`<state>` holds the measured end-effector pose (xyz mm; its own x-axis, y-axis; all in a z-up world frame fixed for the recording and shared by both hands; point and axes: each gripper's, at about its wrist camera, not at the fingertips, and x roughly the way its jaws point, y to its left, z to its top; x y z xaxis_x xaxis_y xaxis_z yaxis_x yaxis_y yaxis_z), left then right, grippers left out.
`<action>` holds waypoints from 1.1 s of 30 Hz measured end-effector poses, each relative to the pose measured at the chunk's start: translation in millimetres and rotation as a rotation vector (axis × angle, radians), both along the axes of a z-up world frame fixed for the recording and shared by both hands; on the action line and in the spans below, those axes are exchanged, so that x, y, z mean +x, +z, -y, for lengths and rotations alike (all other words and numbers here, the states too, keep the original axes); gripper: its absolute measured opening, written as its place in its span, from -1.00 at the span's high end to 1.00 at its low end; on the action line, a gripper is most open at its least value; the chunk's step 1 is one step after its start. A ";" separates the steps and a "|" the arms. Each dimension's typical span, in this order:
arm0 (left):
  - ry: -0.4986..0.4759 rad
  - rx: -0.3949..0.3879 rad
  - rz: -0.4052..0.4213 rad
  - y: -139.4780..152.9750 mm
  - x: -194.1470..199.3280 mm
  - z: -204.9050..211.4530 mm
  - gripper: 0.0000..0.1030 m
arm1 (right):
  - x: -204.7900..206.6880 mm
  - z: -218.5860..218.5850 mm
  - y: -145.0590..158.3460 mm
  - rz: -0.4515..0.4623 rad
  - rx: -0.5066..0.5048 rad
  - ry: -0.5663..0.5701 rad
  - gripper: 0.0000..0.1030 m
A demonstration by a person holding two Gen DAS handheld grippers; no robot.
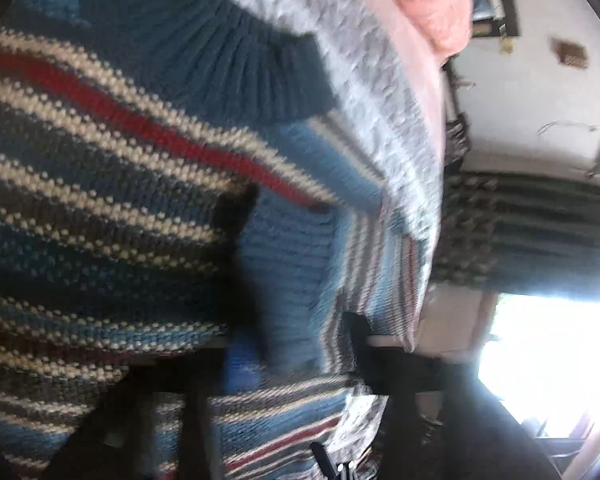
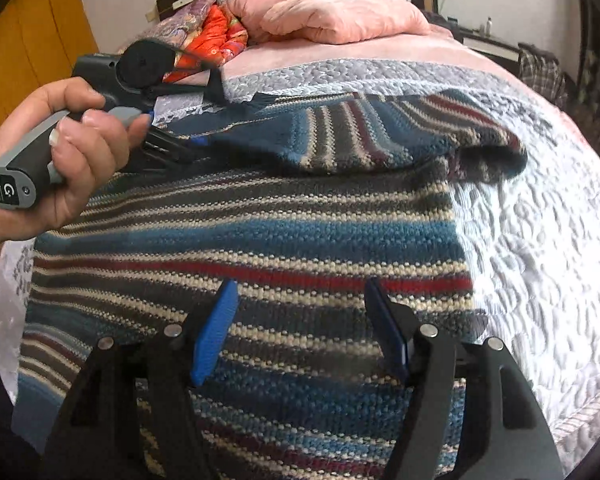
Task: Fold small clothes
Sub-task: 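Lift the sleeve and fold it across the sweater body with the right gripper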
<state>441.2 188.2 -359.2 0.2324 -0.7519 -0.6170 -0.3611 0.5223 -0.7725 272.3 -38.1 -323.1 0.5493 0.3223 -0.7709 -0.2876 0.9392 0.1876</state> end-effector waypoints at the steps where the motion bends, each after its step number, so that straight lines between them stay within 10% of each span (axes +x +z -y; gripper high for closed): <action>1: -0.011 0.028 -0.003 1.3 1.5 1.7 0.83 | 0.3 3.6 -1.2 -0.005 0.010 -0.006 -0.28; 20: -0.052 0.250 0.304 184.6 7.5 -113.9 0.86 | -9.6 11.5 -3.3 -0.011 0.045 -0.027 -0.26; 27: -0.030 0.304 0.263 163.5 -18.6 -170.7 0.86 | -7.9 13.2 -3.4 -0.012 0.051 -0.030 -0.26; 33: 0.004 0.324 0.135 87.2 -40.6 -206.0 0.87 | -7.9 13.2 -3.4 -0.012 0.051 -0.030 -0.26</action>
